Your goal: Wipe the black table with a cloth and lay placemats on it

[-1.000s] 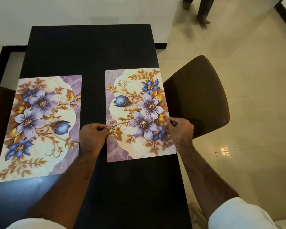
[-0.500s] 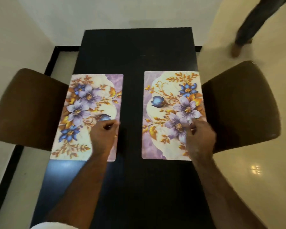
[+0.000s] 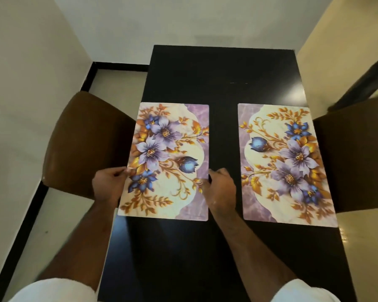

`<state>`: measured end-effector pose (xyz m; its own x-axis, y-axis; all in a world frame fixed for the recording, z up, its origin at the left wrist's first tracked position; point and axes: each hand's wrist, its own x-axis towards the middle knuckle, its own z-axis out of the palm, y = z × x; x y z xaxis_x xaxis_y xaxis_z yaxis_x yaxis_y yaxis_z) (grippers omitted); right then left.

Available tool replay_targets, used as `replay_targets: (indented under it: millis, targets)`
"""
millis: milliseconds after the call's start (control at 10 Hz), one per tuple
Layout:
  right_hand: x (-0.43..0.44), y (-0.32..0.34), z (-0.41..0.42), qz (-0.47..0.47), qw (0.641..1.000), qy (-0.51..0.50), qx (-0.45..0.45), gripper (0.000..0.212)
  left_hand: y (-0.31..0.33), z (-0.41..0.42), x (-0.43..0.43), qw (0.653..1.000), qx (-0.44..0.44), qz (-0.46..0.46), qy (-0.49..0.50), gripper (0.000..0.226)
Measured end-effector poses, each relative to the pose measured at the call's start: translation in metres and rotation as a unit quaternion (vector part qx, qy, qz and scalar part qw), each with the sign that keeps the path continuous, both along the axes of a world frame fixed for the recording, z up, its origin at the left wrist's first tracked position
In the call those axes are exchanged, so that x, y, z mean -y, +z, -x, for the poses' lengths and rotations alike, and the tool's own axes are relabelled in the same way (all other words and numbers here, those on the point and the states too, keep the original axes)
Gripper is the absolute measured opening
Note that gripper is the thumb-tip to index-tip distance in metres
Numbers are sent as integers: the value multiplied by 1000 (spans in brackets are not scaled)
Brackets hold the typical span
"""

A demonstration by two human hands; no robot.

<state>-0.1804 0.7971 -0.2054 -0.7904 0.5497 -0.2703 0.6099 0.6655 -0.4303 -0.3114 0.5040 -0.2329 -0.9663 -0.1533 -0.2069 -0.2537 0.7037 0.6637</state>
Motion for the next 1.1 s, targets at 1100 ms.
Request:
replay_targets:
  millis: [1100]
  targets:
    - [-3,37,-79,86,983,-135,-91,32,33,-53,24,976,10,-173,134,38]
